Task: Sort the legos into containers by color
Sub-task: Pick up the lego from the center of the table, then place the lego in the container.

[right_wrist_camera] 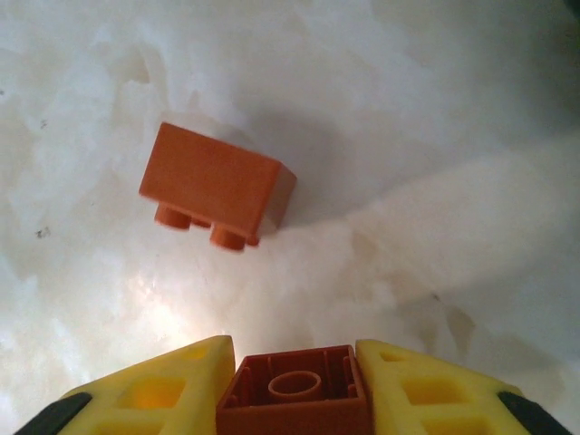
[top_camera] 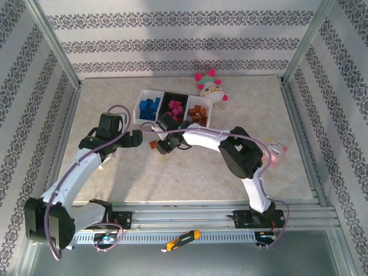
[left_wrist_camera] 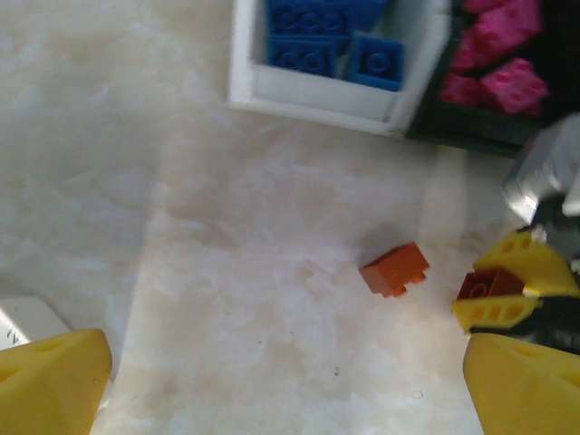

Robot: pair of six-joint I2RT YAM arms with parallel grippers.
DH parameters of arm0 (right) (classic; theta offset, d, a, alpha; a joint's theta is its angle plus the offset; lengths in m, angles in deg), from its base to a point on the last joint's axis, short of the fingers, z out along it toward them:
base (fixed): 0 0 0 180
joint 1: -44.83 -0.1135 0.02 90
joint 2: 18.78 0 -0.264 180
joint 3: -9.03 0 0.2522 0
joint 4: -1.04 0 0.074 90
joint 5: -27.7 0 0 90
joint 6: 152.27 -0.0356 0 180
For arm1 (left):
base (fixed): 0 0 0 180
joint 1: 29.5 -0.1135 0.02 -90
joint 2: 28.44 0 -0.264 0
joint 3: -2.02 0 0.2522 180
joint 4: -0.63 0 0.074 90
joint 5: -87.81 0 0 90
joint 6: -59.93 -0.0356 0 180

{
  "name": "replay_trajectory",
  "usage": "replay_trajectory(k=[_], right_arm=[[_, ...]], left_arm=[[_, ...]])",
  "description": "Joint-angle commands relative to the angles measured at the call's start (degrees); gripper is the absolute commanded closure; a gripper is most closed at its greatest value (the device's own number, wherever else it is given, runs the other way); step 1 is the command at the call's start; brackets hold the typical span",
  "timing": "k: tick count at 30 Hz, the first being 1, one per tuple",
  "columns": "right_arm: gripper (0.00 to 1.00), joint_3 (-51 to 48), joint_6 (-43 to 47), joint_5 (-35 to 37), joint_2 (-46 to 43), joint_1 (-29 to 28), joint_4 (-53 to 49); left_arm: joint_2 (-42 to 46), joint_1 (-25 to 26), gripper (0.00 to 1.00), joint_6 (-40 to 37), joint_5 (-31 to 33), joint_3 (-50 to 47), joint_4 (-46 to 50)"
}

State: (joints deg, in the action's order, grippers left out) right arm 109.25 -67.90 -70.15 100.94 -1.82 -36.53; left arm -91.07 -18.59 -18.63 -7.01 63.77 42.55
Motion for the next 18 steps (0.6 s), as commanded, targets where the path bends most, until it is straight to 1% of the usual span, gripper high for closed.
replay_trajectory(k=[1,3,6,10,12,15,18], right_arm=[[0.67,-3.13,-2.85,1.54,-7.74,1.97,0.19],[0.68,-5.29,-5.03,2.43,-11.19,3.31,1.0],[0.69,-8.29,-7.62,4.84,-16.02,5.97,3.26],[0.7,-8.79,-9.16,9.74,-17.66,10.27,5.02],[0.69,-7.75,-9.31,11.34,-16.33,12.29,5.77],[0.69,-5.15,-9.35,12.36,-12.52,14.64,6.84],[0.67,-2.08,-9.1,12.93,-8.55,16.33,7.51]], left_arm=[[5.64,-0.55,0.01,-13.43,-8.49,-3.73,-8.7],[8.26,-0.46,0.01,-15.98,-12.11,-6.11,-11.82],[10.4,-0.43,0.01,-19.07,-20.56,-8.99,-16.99],[10.5,0.48,0.01,-21.02,-31.16,-12.1,-25.3],[9.87,0.9,0.01,-21.55,-33.91,-13.29,-28.77],[9.2,1.38,0.01,-23.19,-36.55,-14.4,-31.41],[9.44,1.41,0.01,-24.44,-37.2,-15.14,-32.53]])
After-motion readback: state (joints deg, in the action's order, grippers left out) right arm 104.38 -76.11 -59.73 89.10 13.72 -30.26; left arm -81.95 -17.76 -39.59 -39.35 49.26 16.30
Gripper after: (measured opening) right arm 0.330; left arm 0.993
